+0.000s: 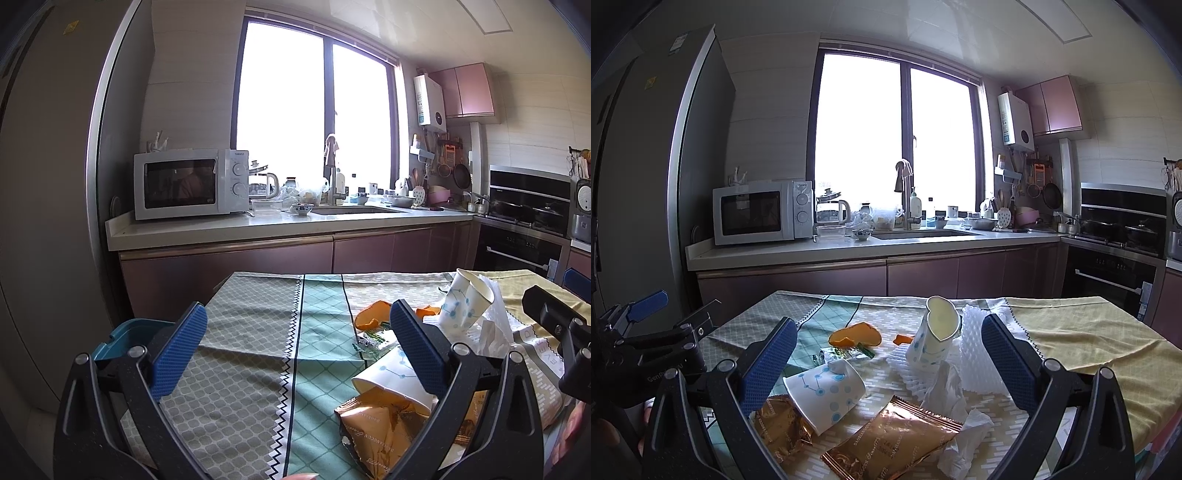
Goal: Collect trash
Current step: 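Close the left tool on a snack wrapper while the right tool grasps another wrapper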
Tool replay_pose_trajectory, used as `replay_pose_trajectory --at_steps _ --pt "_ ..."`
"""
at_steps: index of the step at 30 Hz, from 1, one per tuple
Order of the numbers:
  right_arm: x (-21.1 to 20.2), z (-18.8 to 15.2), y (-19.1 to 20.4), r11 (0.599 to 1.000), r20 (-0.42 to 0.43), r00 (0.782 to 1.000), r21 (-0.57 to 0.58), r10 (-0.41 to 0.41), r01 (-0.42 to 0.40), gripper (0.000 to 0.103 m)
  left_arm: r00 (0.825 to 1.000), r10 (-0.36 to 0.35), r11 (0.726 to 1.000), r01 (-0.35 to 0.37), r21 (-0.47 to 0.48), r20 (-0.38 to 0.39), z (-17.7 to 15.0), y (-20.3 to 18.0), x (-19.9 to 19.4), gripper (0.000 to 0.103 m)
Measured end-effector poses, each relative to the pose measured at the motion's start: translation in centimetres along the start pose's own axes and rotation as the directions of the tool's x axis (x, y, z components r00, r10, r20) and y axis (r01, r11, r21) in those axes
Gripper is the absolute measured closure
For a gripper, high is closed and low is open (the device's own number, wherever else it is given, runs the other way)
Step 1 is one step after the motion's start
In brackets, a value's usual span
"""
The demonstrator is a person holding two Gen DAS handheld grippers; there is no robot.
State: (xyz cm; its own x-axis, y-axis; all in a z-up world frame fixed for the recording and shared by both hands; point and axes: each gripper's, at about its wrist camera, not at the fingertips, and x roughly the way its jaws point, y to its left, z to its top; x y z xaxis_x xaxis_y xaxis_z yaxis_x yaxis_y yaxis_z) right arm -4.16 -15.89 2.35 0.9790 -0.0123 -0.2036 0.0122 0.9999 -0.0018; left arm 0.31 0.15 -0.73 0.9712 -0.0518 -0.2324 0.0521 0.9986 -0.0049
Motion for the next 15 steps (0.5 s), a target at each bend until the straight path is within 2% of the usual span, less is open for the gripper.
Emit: replay_pose_trajectory --at_steps 9,15 --pt "1.1 -1.0 -1.3 0.999 -0.076 0.997 0.030 0.015 -0.013 0.006 0.996 -0.046 0.999 0.046 0.001 -0.073 -0.9 0.2 1.5 0.005" --pt "2.6 -3.3 -3.1 0.998 -0.213 0.977 0.064 0.014 0.000 0.006 0.985 -0.084 0.995 0.090 0.036 -0.150 -2.5 0.1 2.8 0.005"
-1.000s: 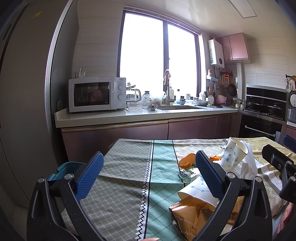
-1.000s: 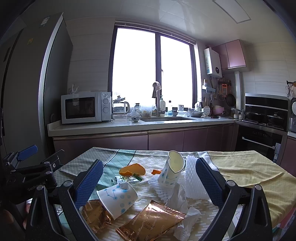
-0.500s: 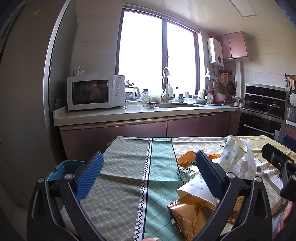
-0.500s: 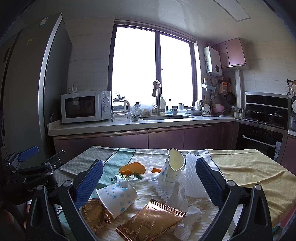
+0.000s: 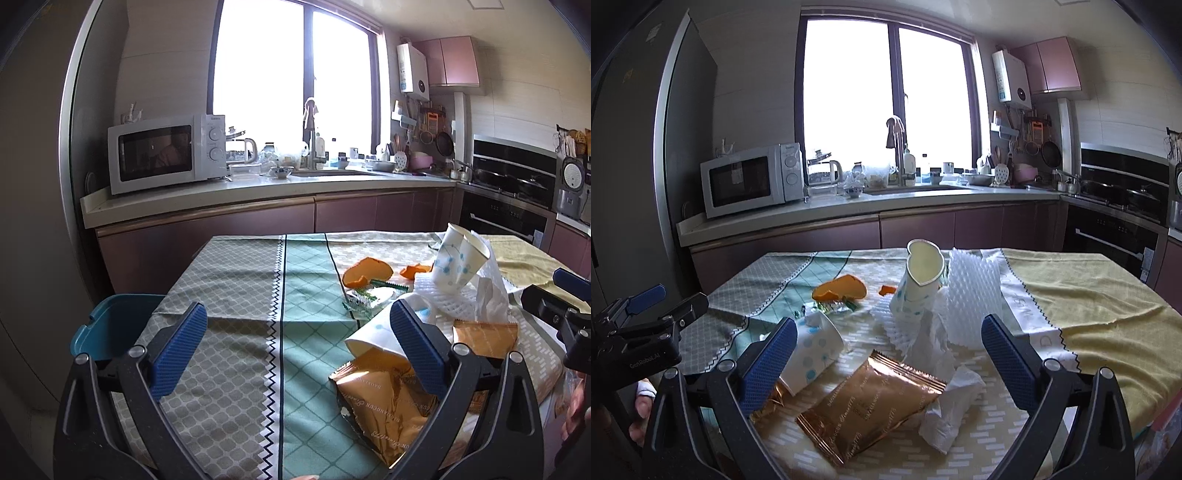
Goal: Collect trash
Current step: 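Close the left tool on a snack wrapper while the right tool grasps another wrapper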
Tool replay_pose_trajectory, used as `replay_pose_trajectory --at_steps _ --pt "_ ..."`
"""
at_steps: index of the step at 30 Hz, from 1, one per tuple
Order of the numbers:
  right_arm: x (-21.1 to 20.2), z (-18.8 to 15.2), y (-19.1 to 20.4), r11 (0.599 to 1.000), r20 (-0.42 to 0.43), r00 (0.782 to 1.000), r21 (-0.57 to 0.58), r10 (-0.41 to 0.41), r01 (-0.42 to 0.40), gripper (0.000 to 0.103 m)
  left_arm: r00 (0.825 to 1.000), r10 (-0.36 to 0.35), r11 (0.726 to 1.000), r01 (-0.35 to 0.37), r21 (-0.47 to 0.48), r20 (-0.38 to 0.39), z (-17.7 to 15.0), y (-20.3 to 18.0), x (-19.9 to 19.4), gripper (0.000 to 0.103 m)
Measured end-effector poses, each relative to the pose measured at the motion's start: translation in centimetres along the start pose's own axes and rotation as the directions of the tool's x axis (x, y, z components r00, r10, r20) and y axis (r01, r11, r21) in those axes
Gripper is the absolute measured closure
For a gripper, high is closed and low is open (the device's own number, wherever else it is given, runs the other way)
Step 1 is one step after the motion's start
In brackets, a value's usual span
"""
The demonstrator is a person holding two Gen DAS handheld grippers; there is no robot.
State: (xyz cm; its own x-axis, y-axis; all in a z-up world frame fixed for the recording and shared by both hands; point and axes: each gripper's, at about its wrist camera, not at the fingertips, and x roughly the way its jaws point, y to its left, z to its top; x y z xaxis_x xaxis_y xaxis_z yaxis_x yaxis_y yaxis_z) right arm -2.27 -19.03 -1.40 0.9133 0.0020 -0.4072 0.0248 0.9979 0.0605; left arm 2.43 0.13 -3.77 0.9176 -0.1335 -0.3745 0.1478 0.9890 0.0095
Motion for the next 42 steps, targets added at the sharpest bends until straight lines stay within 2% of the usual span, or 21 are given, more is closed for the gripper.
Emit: replay_pose_trajectory --at_steps 4,7,11,15,17,19,23,26,29,33,35,36,38,40,42 --pt "1.3 -1.7 -1.2 0.999 -0.106 0.994 0.031 0.015 -0.012 0.006 0.996 -0.052 0.998 0.053 0.024 -0.068 -1.3 0.1 1.1 0.008" --pt "1.7 -2.7 -2.2 0.998 -0.147 0.989 0.061 0.030 -0.021 0.007 0.987 -0.103 0.994 0.108 0.031 -0.120 -2.3 0.1 1.9 0.013" --pt "1.7 -3.1 -2.6 0.996 -0.167 0.984 0.081 0.061 -0.048 0.011 0.971 -0.166 0.985 0.172 0.018 -0.171 -3.2 -0.2 2.7 0.019" --pt "2.2 -2.9 -2.7 0.994 -0.189 0.979 0.092 0.078 -0.061 0.019 0.954 -0.209 0.977 0.214 0.000 -0.215 -3.8 -0.4 3.7 0.025" --pt "2.4 -2.9 -2.6 0.993 -0.198 0.977 0.095 0.085 -0.068 0.022 0.946 -0.220 0.974 0.226 -0.001 -0.236 -4.0 -0.7 4.0 0.034" --pt "2.3 -2.8 -2.4 0.994 -0.192 0.978 0.086 0.084 -0.069 0.028 0.941 -0.231 0.971 0.240 0.003 -0.248 -4.1 -0.9 4.1 0.037" --pt "1.5 -2.7 -2.2 0.991 -0.196 0.974 0.094 0.116 -0.099 0.030 0.929 -0.256 0.963 0.269 0.014 -0.266 -4.3 -1.5 3.9 0.040" --pt "1.0 -3.3 -1.9 0.983 -0.229 0.959 0.119 0.166 -0.142 0.035 0.917 -0.275 0.957 0.291 0.010 -0.290 -4.3 -1.7 4.3 0.047" --pt "1.2 -4.4 -1.2 0.970 -0.276 0.934 0.152 0.227 -0.191 0.040 0.903 -0.296 0.951 0.310 -0.006 -0.312 -4.3 -1.8 4.8 0.050" --pt "2.4 -5.3 -0.5 0.962 -0.304 0.919 0.184 0.252 -0.203 0.047 0.882 -0.329 0.940 0.339 -0.031 -0.336 -4.6 -2.0 5.3 0.059" --pt "3.1 -5.4 -0.4 0.955 -0.307 0.913 0.209 0.269 -0.211 0.052 0.877 -0.329 0.940 0.340 -0.031 -0.351 -4.7 -2.3 5.6 0.069" --pt "3.4 -5.4 -0.3 0.951 -0.309 0.910 0.221 0.277 -0.214 0.059 0.875 -0.328 0.940 0.339 -0.033 -0.357 -4.8 -2.4 5.7 0.071" --pt "4.0 -5.4 -0.1 0.946 -0.311 0.904 0.234 0.293 -0.226 0.070 0.876 -0.323 0.943 0.332 -0.037 -0.360 -4.7 -2.3 5.8 0.084" --pt "4.2 -5.2 0.1 0.939 -0.306 0.900 0.246 0.310 -0.240 0.087 0.873 -0.327 0.942 0.331 -0.053 -0.362 -4.7 -2.0 5.9 0.096" --pt "4.1 -4.9 0.3 0.936 -0.292 0.901 0.238 0.322 -0.257 0.095 0.872 -0.329 0.942 0.329 -0.066 -0.363 -4.7 -1.6 5.8 0.100"
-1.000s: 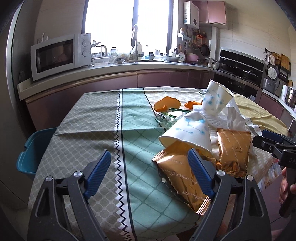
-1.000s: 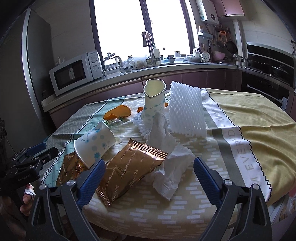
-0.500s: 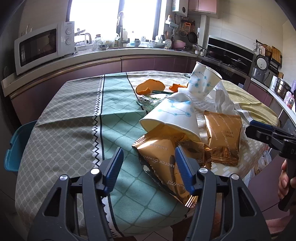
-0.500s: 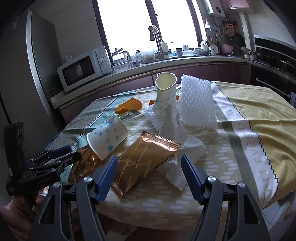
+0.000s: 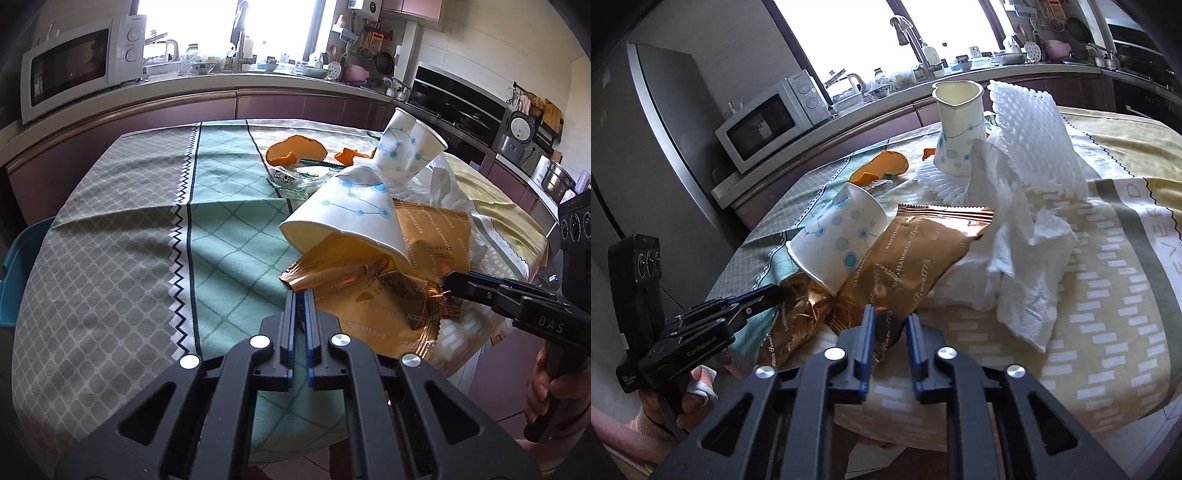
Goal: Collect trash
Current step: 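Close the left tool on a snack wrapper while the right tool grasps another wrapper, then lift both wrappers and carry them over the teal bin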
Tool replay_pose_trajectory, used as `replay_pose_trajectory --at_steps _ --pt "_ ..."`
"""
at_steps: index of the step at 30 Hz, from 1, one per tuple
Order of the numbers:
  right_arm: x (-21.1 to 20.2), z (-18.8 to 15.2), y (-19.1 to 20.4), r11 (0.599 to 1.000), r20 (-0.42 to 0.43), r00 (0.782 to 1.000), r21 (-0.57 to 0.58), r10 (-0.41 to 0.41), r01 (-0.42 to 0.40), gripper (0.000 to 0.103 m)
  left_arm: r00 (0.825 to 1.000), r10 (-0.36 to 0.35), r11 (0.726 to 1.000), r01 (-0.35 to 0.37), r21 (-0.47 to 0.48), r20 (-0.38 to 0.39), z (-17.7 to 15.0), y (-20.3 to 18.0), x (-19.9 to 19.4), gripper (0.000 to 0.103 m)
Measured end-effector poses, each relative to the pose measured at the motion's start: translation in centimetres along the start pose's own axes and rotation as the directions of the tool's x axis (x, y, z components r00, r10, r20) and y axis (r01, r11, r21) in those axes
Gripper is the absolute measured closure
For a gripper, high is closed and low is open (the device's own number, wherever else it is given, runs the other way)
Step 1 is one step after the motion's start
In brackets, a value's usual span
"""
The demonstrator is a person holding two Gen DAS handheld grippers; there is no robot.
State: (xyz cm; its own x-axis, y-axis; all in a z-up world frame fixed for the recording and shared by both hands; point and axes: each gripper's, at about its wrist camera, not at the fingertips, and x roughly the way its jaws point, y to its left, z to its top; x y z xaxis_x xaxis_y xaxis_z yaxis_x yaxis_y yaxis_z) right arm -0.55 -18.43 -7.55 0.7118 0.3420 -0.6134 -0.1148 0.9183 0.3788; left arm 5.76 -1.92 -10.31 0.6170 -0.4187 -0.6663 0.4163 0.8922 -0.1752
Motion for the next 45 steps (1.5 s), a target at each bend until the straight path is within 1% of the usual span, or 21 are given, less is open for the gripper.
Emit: replay_pose_trajectory --at_steps 2,7,9,11,14,19,20,21,22,23,26,29,31,39,42,45 --pt "-0.3 0.2 0.3 1.000 0.017 1.000 -0.015 0.009 -0.009 0.097 1.000 0.000 1.000 0.000 -0.005 0.002 -0.1 0.3 -0.2 0.102" --pt "-0.9 0.9 0.8 0.999 0.042 0.999 -0.045 0.015 -0.013 0.099 0.999 -0.024 1.000 0.024 -0.010 0.030 0.0 0.6 -1.5 0.101" --pt "-1.2 1.0 0.6 0.999 0.046 0.999 -0.044 0.016 -0.014 0.099 0.999 -0.024 1.000 0.025 -0.012 0.038 -0.1 0.8 -1.9 0.092" --pt "-1.3 1.0 0.4 0.999 0.048 0.999 -0.046 0.010 -0.008 0.099 0.999 -0.022 1.000 0.023 -0.014 0.031 -0.1 0.9 -1.9 0.072" --pt "-1.3 1.0 0.2 0.999 0.050 0.999 -0.045 0.008 -0.005 0.099 0.998 -0.060 0.998 0.060 -0.027 0.011 -0.1 1.0 -1.5 0.067" --pt "-1.4 1.0 0.0 0.999 0.049 0.999 -0.048 0.008 -0.006 0.099 0.994 -0.103 0.994 0.103 -0.036 -0.023 -0.1 0.5 -0.2 0.066" --pt "-1.4 1.1 0.0 0.999 0.049 0.999 -0.047 0.010 -0.008 0.099 0.994 -0.103 0.994 0.102 -0.039 -0.025 0.0 0.5 -0.1 0.069" --pt "-1.4 1.1 0.0 0.999 0.049 0.999 -0.048 0.011 -0.008 0.099 0.994 -0.107 0.993 0.105 -0.046 -0.031 0.1 0.5 0.1 0.075" --pt "-1.4 1.0 0.0 0.999 0.050 0.999 -0.050 0.010 -0.008 0.099 0.993 -0.114 0.992 0.112 -0.055 -0.040 0.1 0.6 0.3 0.092" --pt "-1.4 1.0 0.0 0.999 0.051 0.999 -0.051 0.012 -0.009 0.099 0.992 -0.118 0.991 0.114 -0.063 -0.050 0.1 0.7 0.4 0.102" --pt "-1.6 1.1 0.0 0.998 0.057 0.998 -0.054 0.011 -0.008 0.099 0.991 -0.122 0.990 0.118 -0.075 -0.049 0.0 0.8 0.3 0.102" --pt "-1.8 1.1 0.0 0.998 0.064 0.998 -0.056 0.008 -0.005 0.099 0.989 -0.147 0.985 0.144 -0.090 -0.025 -0.1 1.1 -0.6 0.102" --pt "-2.0 1.1 0.0 0.998 0.068 0.998 -0.055 0.008 -0.005 0.099 0.988 -0.151 0.984 0.149 -0.094 -0.013 0.1 1.2 -1.2 0.102" --pt "-3.2 1.2 0.2 0.998 0.100 0.995 -0.066 -0.003 0.010 0.099 0.992 -0.125 0.988 0.127 -0.093 0.027 0.3 2.4 -3.3 0.102" --pt "-4.0 1.8 0.6 0.997 0.124 0.992 -0.082 -0.005 0.015 0.099 0.991 -0.124 0.987 0.128 -0.098 0.046 0.5 3.3 -4.6 0.102" --pt "-4.8 2.7 1.5 0.993 0.149 0.989 -0.114 0.007 0.010 0.100 0.992 -0.100 0.989 0.108 -0.099 0.077 0.8 4.2 -6.4 0.102"
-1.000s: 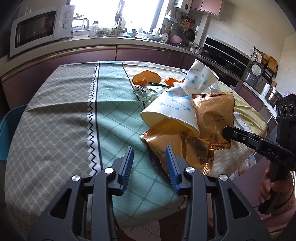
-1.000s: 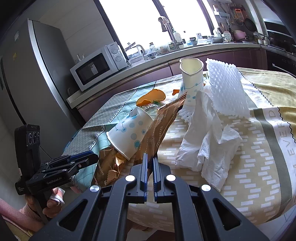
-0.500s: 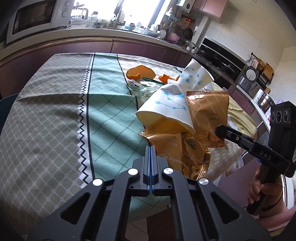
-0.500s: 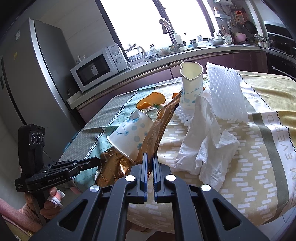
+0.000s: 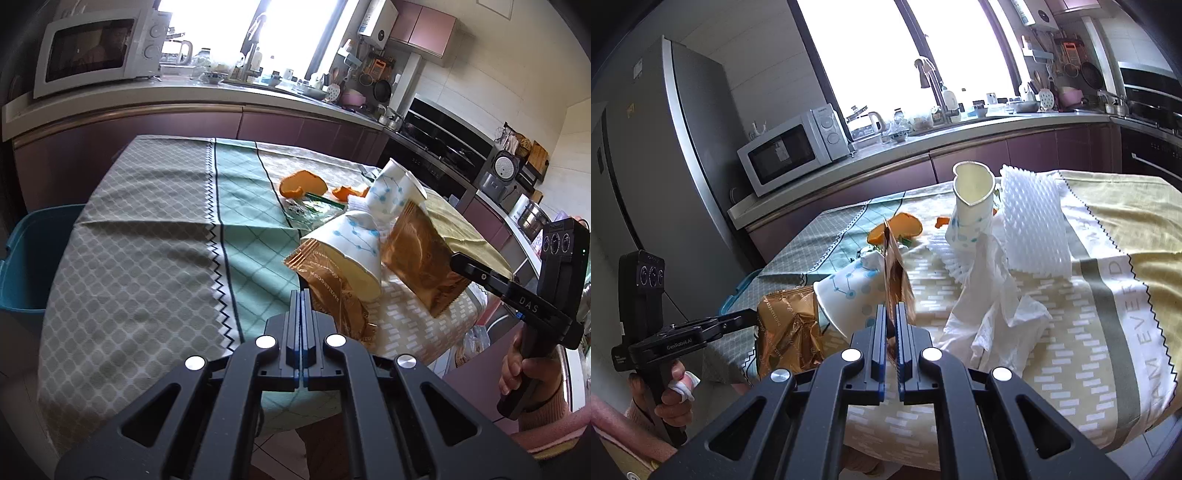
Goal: Collect trash
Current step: 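Lift both wrappers and carry them over the teal bin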
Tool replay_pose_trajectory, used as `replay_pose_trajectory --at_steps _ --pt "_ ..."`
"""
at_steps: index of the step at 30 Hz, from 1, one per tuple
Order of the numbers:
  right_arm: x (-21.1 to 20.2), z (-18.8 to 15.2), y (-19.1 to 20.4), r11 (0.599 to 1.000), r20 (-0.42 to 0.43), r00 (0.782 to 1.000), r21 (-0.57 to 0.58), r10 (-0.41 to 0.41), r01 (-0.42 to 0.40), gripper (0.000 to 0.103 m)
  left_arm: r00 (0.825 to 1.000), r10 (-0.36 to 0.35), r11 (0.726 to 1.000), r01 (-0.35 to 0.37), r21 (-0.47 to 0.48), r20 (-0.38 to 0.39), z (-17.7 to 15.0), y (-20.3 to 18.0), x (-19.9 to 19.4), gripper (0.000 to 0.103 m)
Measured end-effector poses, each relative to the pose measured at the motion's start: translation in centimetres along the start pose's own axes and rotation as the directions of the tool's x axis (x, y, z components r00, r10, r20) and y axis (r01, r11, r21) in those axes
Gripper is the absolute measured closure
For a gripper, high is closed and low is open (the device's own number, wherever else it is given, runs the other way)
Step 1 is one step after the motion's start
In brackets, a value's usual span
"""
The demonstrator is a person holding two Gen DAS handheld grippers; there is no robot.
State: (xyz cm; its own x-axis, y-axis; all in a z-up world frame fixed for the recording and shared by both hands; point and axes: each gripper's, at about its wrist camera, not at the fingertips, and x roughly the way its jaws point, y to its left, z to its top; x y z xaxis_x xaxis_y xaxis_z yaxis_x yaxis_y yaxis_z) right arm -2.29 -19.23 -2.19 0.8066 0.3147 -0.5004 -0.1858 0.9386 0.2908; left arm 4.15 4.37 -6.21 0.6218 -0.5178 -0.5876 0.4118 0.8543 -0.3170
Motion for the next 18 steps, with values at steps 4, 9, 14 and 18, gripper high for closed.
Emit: replay_pose_trajectory --at_steps 4,9,14,18 --pt "0.3 1.3 1.3 0.998 0.019 1.000 -0.053 0.019 -0.018 0.101 0.998 0.024 1.000 -0.023 -0.004 0.051 0.6 1.2 -2.7 0.102" --pt "1.7 2.0 1.8 0.997 -0.002 1.000 -0.073 0.002 -0.002 0.101 0.991 0.069 0.997 -0.065 -0.037 0.115 1.3 3.2 -5.7 0.102" --pt "2.5 1.5 0.7 1.000 -0.044 0.999 -0.024 -0.019 0.018 0.101 0.987 0.099 0.993 -0.090 -0.071 0.124 1.2 5.4 -7.2 0.102" --pt "2.9 1.1 -0.1 1.000 -0.082 0.997 0.019 -0.011 0.013 0.101 0.989 0.087 0.992 -0.076 -0.096 0.119 1.2 6.5 -7.3 0.102"
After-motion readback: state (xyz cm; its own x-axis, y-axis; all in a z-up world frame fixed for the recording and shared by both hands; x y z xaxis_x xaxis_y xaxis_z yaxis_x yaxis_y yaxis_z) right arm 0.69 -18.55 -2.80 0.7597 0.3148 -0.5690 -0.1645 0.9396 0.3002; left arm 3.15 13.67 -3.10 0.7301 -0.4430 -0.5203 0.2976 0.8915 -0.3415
